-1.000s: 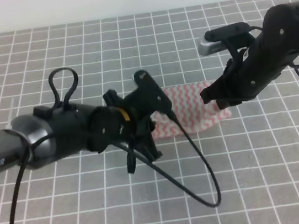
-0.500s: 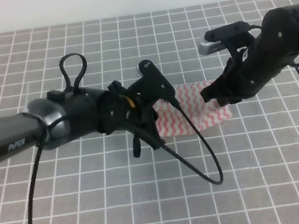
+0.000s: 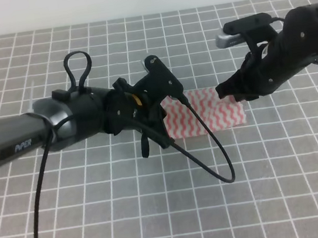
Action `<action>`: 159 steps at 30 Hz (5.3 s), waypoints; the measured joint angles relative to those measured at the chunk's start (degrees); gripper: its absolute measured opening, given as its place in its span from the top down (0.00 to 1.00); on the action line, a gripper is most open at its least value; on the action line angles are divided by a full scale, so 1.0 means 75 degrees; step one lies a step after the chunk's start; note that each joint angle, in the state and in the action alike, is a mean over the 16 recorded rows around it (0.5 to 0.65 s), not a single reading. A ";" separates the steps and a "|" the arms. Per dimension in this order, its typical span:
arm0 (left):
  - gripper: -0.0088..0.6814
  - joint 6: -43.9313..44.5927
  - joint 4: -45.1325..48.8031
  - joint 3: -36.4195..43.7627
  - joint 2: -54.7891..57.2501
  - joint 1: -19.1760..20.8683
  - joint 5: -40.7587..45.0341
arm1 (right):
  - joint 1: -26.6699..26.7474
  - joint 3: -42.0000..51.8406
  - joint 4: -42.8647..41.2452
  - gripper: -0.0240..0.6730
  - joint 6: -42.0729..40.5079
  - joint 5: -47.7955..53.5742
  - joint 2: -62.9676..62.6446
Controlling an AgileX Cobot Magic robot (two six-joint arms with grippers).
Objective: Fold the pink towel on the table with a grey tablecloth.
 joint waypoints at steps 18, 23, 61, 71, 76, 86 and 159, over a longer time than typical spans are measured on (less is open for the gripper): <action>0.99 0.0039 0.0039 -0.0426 0.0324 0.0134 -0.0040 | -0.0016 -0.0001 0.0011 0.99 0.0022 -0.0375 0.0340; 0.99 0.0054 0.0115 -0.0727 0.0509 0.0170 0.0101 | -0.0015 -0.0001 -0.0004 0.99 0.0022 -0.0526 0.0350; 0.99 0.0411 0.0275 -0.1310 0.1049 0.0308 -0.0023 | -0.0020 0.0001 -0.0076 0.99 0.0024 -0.1390 0.0651; 0.99 0.0410 0.0274 -0.1381 0.1070 0.0308 -0.0010 | -0.0020 0.0000 -0.0086 0.98 -0.0002 -0.1538 0.0703; 0.99 0.0401 0.0274 -0.1381 0.1089 0.0324 -0.0038 | -0.0019 0.0000 -0.0084 0.96 -0.0021 -0.1608 0.0747; 0.94 0.0375 0.0261 -0.1381 0.1144 0.0429 -0.0213 | -0.0107 0.0000 -0.0070 0.78 -0.0036 -0.1841 0.0822; 0.99 0.0432 -0.3470 -0.1379 0.0991 0.0965 0.2330 | -0.0548 -0.0591 0.1456 0.50 -0.0424 -0.0418 0.1582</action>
